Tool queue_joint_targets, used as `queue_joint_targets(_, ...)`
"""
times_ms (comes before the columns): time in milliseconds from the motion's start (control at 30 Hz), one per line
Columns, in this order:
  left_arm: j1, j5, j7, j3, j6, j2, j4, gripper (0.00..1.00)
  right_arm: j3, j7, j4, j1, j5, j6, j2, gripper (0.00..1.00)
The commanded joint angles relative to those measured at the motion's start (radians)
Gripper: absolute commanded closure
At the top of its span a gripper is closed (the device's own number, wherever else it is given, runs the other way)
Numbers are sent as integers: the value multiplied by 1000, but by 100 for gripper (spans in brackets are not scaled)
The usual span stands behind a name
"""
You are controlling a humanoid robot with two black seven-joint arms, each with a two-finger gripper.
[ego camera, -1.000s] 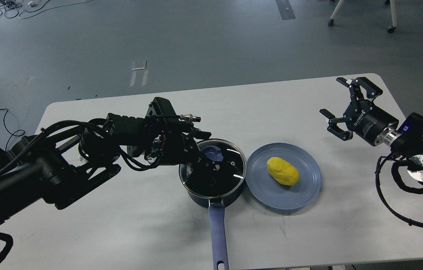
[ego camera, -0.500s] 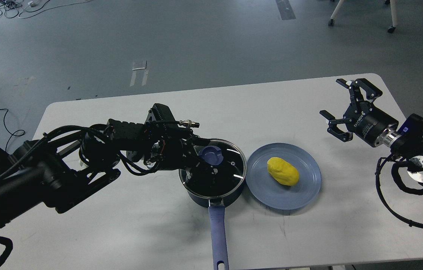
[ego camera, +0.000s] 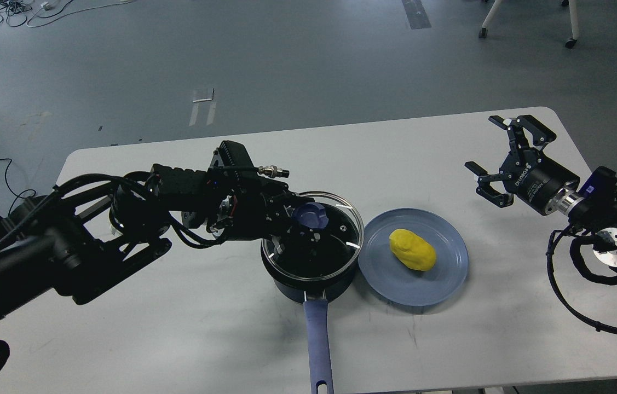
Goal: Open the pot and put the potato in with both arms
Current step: 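Close the left gripper on the lid knob, then lift the glass lid off the saucepan and lower it onto the table beside it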
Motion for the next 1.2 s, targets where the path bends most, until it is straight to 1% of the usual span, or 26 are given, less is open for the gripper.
queue_joint_targets(0,-11,-10,0,1,5,64,-8,68,2,0,-1,0,0,0,0,0)
queue_joint_targets(33,-11,-11,0,1,8,78,-4,68,2,0,-1,0,0,0,0,0)
queue_joint_targets(100,-4,-13,0,6,50,143,6,68,2,0,-1,0,0,0,6,0)
queue_joint_targets(233,10,-19,0,29,100,227,32,68,2,0,-2,0,0,0,9,0)
queue_joint_targets(300,39,-20,0,54,144,294,57,68,2,0,-2,0,0,0,9,0)
queue_joint_targets(433,91,-20,0,57,201,354,80,67,3,0,-2,2,0,0,9,0)
queue_joint_targets(500,145,-20,0,55,235,385,92,67,3,0,-2,2,0,0,9,0)
queue_joint_targets(667,205,-20,0,55,278,385,129,67,3,0,-2,2,0,0,9,0)
queue_joint_targets(900,259,-22,0,55,287,368,164,65,3,0,-1,2,0,0,7,0)
queue_joint_targets(967,276,-22,0,57,308,368,177,63,3,0,-1,2,0,0,6,0)
queue_joint_targets(1033,282,-22,0,57,313,368,178,62,3,0,-1,2,0,0,6,0)
queue_joint_targets(1167,311,-22,0,55,324,368,219,61,3,0,-1,0,0,0,6,0)
